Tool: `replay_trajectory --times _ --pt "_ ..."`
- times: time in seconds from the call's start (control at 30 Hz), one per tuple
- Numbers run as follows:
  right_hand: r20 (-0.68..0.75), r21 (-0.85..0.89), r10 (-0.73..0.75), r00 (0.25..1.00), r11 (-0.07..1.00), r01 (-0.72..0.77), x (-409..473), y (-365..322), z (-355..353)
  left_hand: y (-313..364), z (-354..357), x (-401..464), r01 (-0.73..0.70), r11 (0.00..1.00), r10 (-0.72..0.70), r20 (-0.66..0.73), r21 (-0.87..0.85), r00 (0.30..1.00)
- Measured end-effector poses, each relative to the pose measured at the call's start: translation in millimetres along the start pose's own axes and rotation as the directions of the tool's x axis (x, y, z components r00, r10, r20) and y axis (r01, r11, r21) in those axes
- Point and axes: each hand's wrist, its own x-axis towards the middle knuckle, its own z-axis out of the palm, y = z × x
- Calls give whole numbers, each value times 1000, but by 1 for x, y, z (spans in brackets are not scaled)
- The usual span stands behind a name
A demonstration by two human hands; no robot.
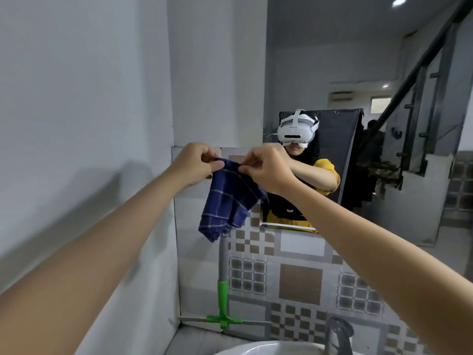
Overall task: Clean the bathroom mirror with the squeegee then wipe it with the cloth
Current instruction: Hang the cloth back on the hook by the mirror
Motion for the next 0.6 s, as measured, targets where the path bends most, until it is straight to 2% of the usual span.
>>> replay_trajectory --times 0.2,0.3,0.47,0.6 --pt "4 -16 -115 993 993 115 7 -23 18 -27 -30 -20 32 989 -33 3 143 999" --pt "83 -120 -195 977 972 204 9 -28 25 -39 -35 -31 55 987 -54 -14 151 998" --pt "210 -272 -266 941 908 317 11 -30 29 -61 -42 -45 37 995 -42 50 97 998" --pt "297 -448 -291 910 799 401 19 -33 34 -74 -42 -37 -61 976 52 46 211 998"
